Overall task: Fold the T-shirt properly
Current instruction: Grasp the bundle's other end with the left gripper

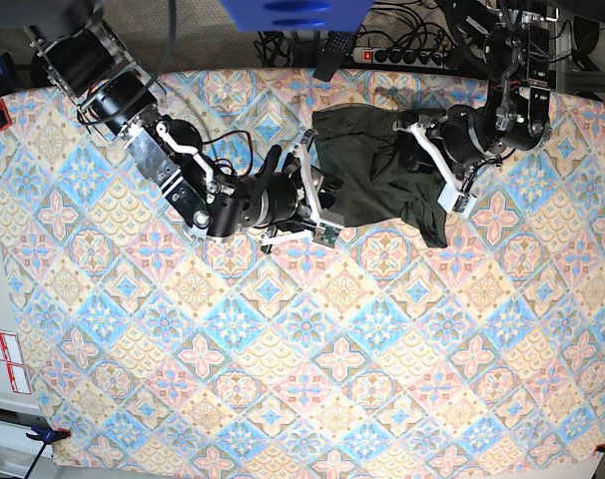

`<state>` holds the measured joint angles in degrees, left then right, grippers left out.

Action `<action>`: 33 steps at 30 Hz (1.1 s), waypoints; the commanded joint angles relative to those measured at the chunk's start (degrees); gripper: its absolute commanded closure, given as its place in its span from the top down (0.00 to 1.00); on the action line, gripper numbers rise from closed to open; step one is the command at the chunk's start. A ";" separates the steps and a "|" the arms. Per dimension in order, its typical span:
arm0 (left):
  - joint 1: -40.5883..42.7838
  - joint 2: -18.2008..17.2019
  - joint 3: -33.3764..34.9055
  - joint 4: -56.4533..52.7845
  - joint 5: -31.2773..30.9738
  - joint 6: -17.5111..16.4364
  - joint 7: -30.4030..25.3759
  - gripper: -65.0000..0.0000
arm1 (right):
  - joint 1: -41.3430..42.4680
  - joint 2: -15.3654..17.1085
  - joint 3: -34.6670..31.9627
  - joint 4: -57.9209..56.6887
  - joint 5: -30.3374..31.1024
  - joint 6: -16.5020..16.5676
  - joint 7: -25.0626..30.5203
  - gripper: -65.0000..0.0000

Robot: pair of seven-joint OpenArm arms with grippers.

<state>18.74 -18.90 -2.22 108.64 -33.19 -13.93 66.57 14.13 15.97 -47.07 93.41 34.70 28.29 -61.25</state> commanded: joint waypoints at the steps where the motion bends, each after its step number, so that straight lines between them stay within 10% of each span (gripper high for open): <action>1: -0.50 0.21 0.77 0.77 0.97 1.58 -1.03 0.28 | 1.03 0.17 0.43 0.97 0.69 0.23 0.99 0.22; 21: -0.15 3.99 -0.02 0.94 20.49 2.64 -1.03 0.00 | 1.12 0.25 0.52 1.06 0.60 0.23 1.08 0.22; 33: 3.81 5.84 -18.22 0.68 20.13 2.46 -1.03 0.00 | 1.12 0.25 0.52 1.06 0.60 0.23 1.08 0.22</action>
<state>22.24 -12.97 -19.05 108.55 -13.02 -11.35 66.19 14.11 16.32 -47.07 93.43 34.61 28.29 -61.30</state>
